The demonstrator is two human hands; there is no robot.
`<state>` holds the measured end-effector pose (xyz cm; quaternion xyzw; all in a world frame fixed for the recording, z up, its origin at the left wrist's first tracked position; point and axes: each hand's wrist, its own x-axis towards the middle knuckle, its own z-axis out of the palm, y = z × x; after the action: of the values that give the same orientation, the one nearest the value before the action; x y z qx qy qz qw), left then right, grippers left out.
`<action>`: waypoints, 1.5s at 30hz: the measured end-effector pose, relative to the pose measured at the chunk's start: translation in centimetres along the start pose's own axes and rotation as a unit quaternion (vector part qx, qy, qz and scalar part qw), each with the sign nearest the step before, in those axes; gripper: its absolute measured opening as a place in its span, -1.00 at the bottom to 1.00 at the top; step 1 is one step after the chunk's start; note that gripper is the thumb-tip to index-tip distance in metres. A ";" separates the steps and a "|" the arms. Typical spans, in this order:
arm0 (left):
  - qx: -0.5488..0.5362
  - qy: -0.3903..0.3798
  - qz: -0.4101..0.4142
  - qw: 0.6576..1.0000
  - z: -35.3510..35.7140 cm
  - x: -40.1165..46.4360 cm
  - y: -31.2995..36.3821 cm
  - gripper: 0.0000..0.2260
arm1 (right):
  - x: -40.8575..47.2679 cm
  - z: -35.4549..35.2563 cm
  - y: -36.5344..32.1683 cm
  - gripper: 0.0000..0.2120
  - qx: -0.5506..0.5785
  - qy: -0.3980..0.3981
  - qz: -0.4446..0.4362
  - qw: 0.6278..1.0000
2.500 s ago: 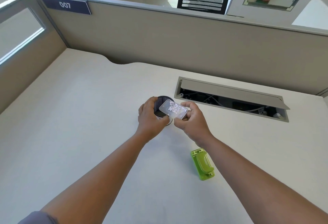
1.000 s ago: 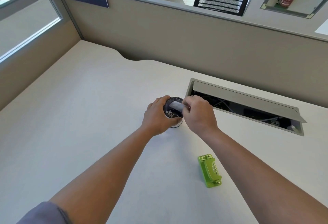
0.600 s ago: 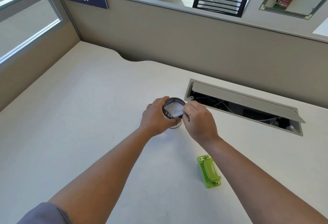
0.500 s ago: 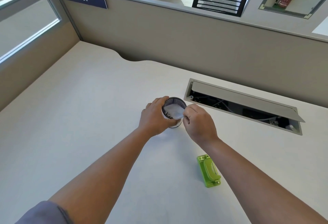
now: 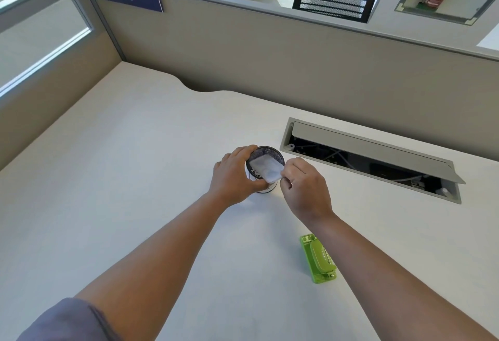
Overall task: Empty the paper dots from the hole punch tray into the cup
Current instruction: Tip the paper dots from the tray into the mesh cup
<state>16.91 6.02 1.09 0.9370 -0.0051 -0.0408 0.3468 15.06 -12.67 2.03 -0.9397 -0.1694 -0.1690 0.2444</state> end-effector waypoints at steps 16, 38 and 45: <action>0.000 0.004 -0.005 1.000 0.1 -0.1 0.2 -0.18 | 1.1 -1.0 -1.4 -0.90 0.228 0.026 0.339 0.912; -0.024 -0.001 -0.006 1.000 -0.2 -0.7 0.8 -0.22 | -0.1 -2.7 -1.2 -0.81 0.576 0.067 0.557 0.595; -0.012 0.005 -0.004 1.000 0.2 -1.5 0.1 0.00 | -0.6 -2.8 -1.3 -0.81 0.591 0.069 0.554 0.582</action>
<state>15.39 5.83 1.12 0.9330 0.0013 -0.0374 0.3580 13.37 -13.20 4.62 -0.4851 0.3393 0.0726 0.8027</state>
